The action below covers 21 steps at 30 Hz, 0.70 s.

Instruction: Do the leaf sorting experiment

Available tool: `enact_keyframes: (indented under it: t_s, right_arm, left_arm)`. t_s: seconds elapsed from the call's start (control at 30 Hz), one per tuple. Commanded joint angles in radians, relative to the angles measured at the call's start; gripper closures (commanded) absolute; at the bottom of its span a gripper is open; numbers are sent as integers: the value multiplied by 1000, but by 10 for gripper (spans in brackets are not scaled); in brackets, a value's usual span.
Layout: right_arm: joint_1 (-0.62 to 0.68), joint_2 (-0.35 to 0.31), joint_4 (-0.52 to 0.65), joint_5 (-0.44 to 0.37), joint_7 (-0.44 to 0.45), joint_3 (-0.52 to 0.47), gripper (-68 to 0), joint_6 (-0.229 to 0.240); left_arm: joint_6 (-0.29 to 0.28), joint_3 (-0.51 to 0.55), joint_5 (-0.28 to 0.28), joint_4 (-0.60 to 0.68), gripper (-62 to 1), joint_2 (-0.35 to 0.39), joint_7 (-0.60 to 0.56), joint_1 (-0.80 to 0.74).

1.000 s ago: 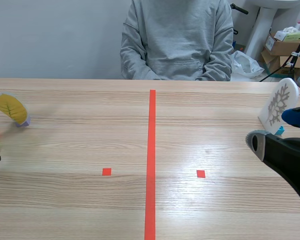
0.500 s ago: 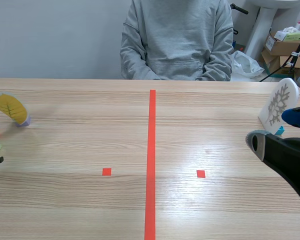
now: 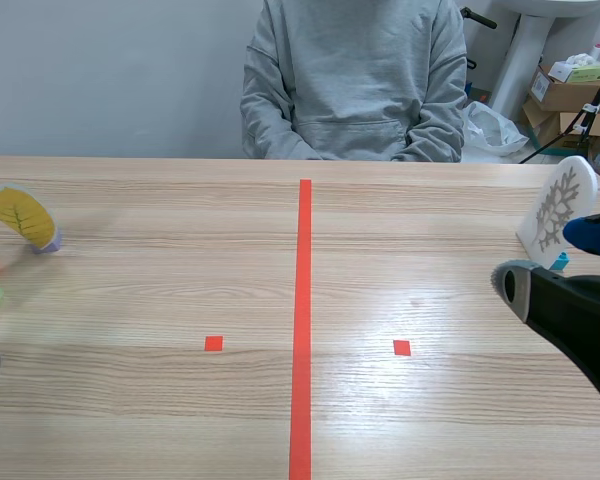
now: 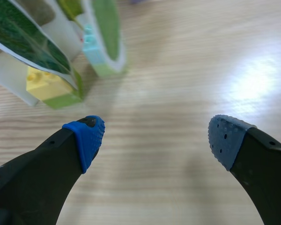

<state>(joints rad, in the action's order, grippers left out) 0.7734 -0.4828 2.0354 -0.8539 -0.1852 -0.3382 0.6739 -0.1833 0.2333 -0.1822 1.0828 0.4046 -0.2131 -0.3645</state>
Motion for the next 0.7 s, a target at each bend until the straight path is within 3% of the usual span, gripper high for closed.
enact_keyframes:
  t_s: [0.0,0.27,0.47,0.67]
  right_arm:
    - [-12,-10,-1,-14,7,-3,-562,0]
    - [-11,-10,-1,-14,6,-3,-562,0]
    - [-11,-10,-1,-14,6,-3,-562,0]
    - [-11,-11,-1,-14,6,-3,-562,0]
  left_arm:
    - [-16,4,-9,110,-482,11,-14,-61]
    - [-175,4,-40,620,-482,9,42,-415]
    - [-224,4,-147,905,-482,9,122,-555]
    - [-224,4,-204,1036,-482,9,243,-569]
